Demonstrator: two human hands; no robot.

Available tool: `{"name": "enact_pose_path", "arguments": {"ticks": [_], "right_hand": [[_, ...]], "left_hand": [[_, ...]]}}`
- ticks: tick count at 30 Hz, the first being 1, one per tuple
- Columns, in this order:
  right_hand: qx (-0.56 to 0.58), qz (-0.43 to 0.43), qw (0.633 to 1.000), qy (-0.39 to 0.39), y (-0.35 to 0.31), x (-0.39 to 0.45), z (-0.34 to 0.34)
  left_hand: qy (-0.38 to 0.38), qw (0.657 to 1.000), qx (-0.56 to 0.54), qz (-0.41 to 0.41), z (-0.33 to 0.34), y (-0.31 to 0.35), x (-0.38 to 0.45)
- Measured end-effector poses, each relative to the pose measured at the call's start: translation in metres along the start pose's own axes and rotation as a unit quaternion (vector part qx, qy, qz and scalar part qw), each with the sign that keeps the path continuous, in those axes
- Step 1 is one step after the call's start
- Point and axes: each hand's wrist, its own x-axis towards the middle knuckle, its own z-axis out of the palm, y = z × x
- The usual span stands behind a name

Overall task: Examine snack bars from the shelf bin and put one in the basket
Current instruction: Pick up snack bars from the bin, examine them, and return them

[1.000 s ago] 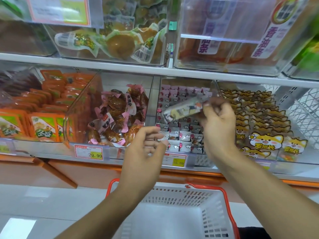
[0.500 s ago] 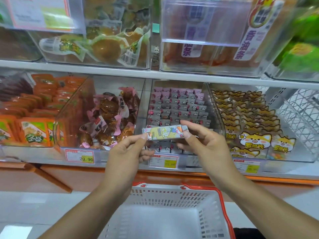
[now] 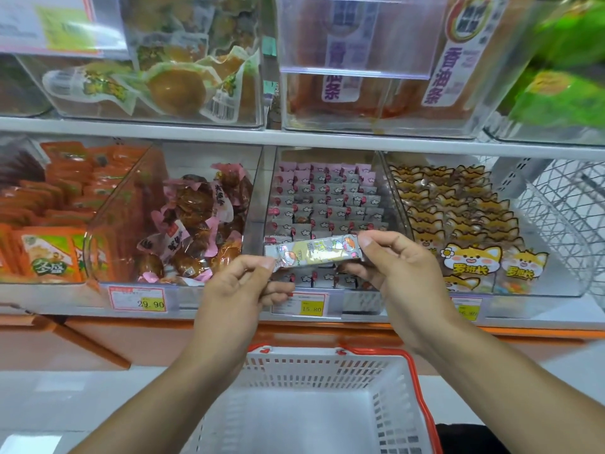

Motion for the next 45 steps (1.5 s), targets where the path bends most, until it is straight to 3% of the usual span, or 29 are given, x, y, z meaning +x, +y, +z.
{"name": "enact_pose_path", "arguments": {"ticks": [6, 13, 15, 20, 27, 32, 39, 45], "right_hand": [[-0.109, -0.062, 0.989, -0.081, -0.003, -0.004, -0.001], [-0.087, -0.042, 0.971, -0.22, -0.003, -0.008, -0.001], [-0.121, -0.066, 0.968, -0.21, -0.002, -0.009, -0.001], [-0.118, -0.078, 0.985, -0.103, -0.002, -0.008, 0.004], [-0.003, 0.037, 0.995, -0.097, -0.004, -0.002, 0.004], [0.059, 0.083, 0.994, -0.047, -0.006, -0.003, 0.008], [0.093, 0.079, 0.989, -0.089, -0.009, -0.003, 0.006], [-0.054, -0.029, 0.98, -0.19, -0.015, -0.002, -0.001]], "left_hand": [[-0.002, 0.998, -0.052, -0.031, 0.0, 0.003, 0.002], [0.005, 0.978, -0.201, -0.062, -0.003, 0.011, 0.002], [0.008, 0.973, -0.218, -0.068, -0.003, 0.014, 0.001], [-0.011, 0.975, -0.209, -0.073, -0.003, 0.016, -0.002], [0.006, 0.986, -0.158, -0.057, -0.007, 0.012, 0.0], [0.026, 0.994, -0.093, -0.04, -0.004, 0.011, -0.001], [0.026, 0.994, -0.072, -0.078, -0.005, 0.011, -0.002], [-0.002, 0.992, -0.05, -0.112, -0.004, 0.011, 0.0]]}}
